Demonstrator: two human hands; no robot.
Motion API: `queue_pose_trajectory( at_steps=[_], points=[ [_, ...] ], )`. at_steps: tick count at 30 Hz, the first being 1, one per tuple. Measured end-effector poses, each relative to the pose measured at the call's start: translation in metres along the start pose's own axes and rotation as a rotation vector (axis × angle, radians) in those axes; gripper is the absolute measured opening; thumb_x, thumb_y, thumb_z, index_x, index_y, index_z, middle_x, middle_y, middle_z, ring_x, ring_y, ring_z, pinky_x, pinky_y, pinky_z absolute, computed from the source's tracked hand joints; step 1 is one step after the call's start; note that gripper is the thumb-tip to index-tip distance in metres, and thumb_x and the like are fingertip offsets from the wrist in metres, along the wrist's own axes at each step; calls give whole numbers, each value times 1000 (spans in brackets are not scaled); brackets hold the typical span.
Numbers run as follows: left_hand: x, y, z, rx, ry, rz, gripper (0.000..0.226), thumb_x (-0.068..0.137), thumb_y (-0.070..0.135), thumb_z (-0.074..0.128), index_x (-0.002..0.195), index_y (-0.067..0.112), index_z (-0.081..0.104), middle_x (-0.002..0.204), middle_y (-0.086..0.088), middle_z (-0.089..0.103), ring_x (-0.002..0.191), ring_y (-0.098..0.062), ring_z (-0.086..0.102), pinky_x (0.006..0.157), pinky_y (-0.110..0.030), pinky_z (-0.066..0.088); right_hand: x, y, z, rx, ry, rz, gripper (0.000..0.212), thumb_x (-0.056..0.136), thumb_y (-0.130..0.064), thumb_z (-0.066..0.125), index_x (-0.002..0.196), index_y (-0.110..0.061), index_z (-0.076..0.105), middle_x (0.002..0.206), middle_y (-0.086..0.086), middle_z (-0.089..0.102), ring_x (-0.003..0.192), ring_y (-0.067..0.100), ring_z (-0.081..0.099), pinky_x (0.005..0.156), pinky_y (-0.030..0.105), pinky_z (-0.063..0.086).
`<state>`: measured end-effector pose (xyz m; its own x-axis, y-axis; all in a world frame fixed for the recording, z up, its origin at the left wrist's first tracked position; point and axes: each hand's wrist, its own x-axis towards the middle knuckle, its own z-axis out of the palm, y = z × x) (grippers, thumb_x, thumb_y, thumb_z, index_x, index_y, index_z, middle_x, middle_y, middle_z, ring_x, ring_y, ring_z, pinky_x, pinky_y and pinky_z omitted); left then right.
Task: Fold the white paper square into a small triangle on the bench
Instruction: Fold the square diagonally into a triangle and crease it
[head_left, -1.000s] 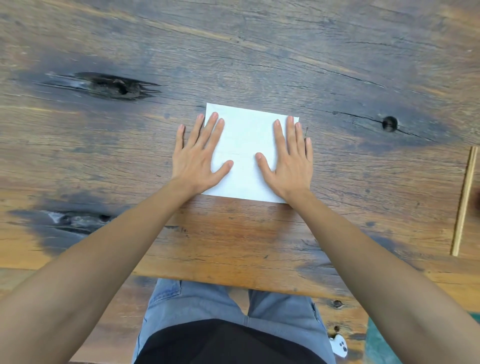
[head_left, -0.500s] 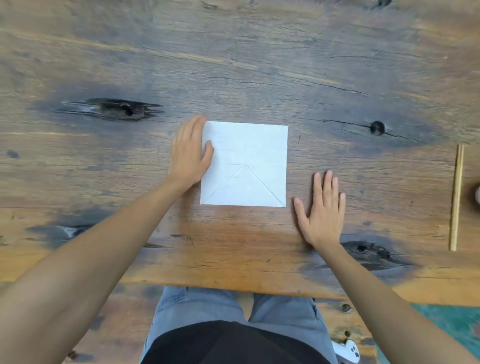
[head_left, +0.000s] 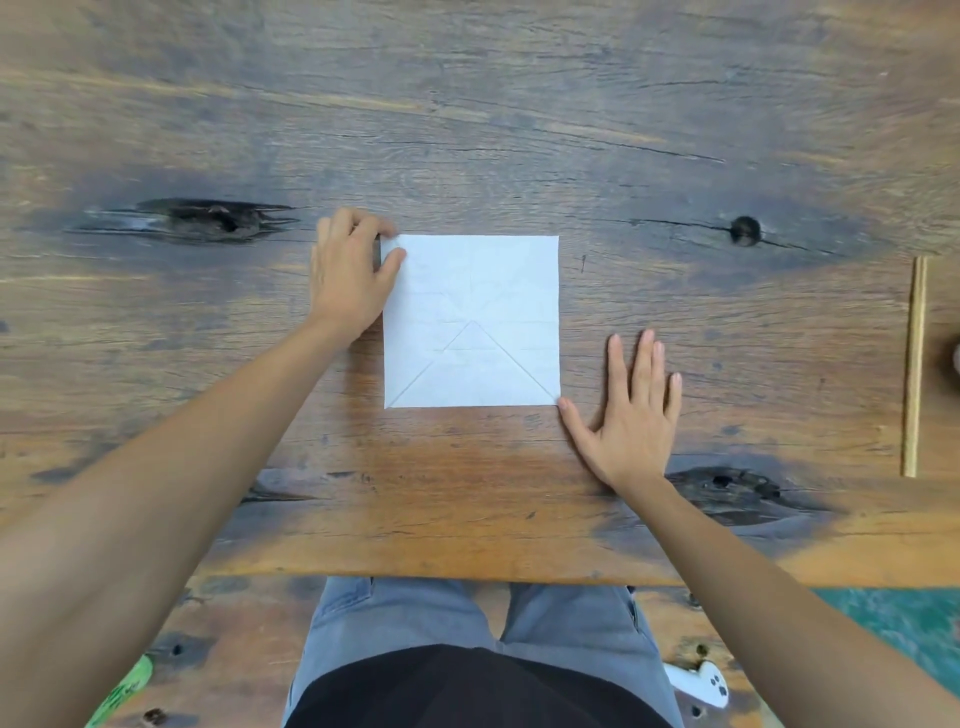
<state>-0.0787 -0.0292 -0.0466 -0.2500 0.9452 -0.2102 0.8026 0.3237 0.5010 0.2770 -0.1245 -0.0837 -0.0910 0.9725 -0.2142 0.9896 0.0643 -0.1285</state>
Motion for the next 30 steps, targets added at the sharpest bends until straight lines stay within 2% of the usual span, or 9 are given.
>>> queue_pose_trajectory(
  at_steps=[5,10,13,17,22,30],
  points=[
    [4,8,-1,-38,-20,-58,14,93,23,60,100,13,69,114,-9,64,117,-32,51,98,-36,39,-1,1,0,-5,13,-7,94,93,-81,27,167,-27,6,176,10,-3,163,28,0,129,53,5],
    [-1,18,-8,-146,-5,-54,15,93,20,58,100,9,64,98,-5,72,99,-29,64,88,-43,52,-1,0,0,-1,20,-8,94,93,-81,28,167,-28,7,176,10,-2,163,27,0,129,54,6],
    [-12,32,-13,-224,52,12,18,93,21,60,105,9,62,94,-1,70,82,-20,67,80,-40,56,-1,0,0,8,27,-8,94,93,-80,30,167,-28,8,176,10,-2,163,27,0,129,54,7],
    [-40,62,-14,-254,101,162,16,92,18,61,104,8,64,95,9,68,76,-8,61,80,-38,56,0,1,0,5,28,-12,94,93,-81,29,167,-29,6,176,10,-3,163,27,0,129,54,6],
    [-80,105,7,-257,9,252,15,93,17,63,105,10,66,95,2,71,78,-18,67,78,-44,57,-1,2,2,22,52,-11,92,94,-79,31,167,-28,6,176,10,-1,163,27,1,129,56,10],
    [-117,127,56,-99,-111,344,14,95,23,59,105,17,65,96,7,69,92,-18,64,74,-43,55,0,1,4,69,100,-3,85,97,-75,27,167,-28,14,176,11,5,163,25,5,130,53,9]
  ],
)
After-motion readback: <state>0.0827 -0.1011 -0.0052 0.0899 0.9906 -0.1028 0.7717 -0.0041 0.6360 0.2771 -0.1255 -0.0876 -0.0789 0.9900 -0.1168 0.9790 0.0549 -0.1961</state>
